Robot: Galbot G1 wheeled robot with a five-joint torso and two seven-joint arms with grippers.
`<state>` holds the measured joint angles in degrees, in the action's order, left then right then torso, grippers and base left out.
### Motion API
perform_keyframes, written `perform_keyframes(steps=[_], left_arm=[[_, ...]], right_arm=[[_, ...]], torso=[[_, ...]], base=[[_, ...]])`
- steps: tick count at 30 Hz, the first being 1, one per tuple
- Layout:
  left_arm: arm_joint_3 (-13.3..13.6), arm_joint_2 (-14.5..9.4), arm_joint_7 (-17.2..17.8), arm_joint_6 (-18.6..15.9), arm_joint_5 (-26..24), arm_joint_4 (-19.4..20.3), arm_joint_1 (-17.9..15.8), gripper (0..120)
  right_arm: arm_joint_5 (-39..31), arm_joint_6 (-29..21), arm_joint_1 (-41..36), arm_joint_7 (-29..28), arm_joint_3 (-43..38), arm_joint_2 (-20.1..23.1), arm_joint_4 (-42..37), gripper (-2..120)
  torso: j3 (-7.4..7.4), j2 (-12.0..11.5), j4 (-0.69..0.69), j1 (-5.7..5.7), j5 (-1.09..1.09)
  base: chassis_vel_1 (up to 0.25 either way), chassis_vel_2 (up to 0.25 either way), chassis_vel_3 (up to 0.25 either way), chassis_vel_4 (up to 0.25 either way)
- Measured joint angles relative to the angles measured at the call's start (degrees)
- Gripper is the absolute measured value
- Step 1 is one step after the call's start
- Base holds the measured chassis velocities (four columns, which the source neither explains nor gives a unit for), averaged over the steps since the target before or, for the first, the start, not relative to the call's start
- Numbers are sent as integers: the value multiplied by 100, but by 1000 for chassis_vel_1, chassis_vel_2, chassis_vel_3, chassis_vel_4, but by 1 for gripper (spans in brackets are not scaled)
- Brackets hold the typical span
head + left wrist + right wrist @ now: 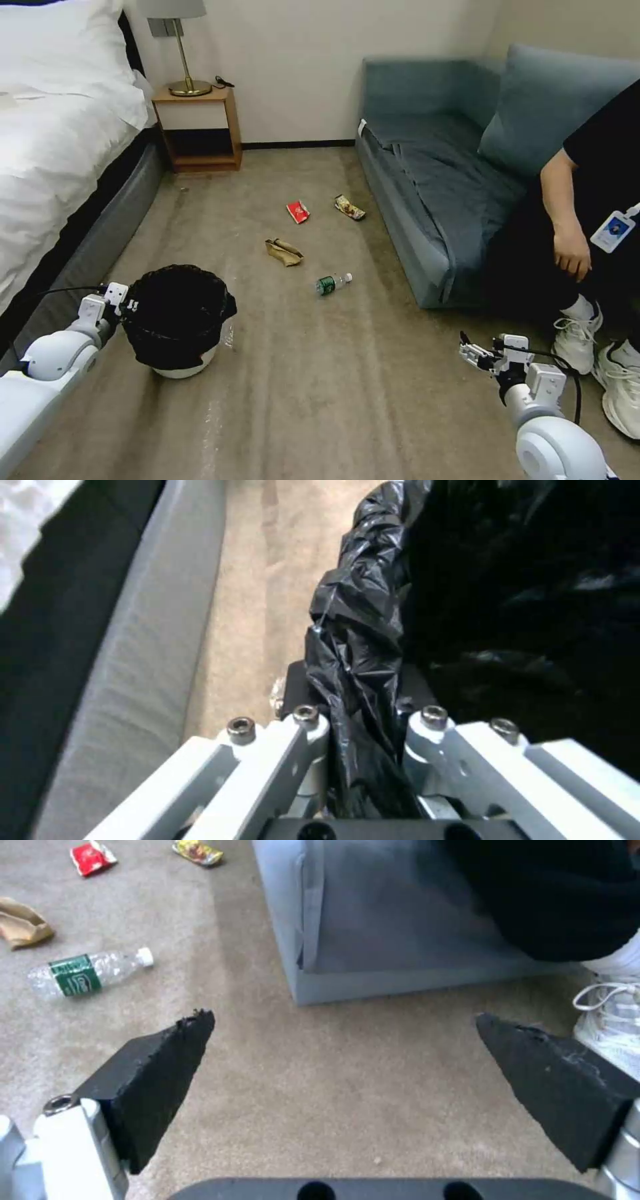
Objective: Pick up the trash bin, then pick up the garbage on the floor and place it into the trash bin.
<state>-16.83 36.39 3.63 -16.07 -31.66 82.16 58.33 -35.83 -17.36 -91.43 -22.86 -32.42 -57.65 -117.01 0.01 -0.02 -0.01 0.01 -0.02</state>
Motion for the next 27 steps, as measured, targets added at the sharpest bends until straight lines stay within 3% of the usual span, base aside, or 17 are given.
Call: perform_keyframes(steps=[21, 27], left_arm=[[-121, -22, 158, 80, -2, 124, -371, 6], [-113, -46, 183, 67, -20, 158, -461, 6]], right_arm=[[-5, 77, -106, 25, -121, -31, -16, 100], [-9, 272, -111, 285, -142, -37, -97, 100]], torso=[[-1, 1, 0, 0, 2], [-1, 2, 1, 0, 2]], base=[[0, 0, 0, 0], [0, 0, 0, 0]])
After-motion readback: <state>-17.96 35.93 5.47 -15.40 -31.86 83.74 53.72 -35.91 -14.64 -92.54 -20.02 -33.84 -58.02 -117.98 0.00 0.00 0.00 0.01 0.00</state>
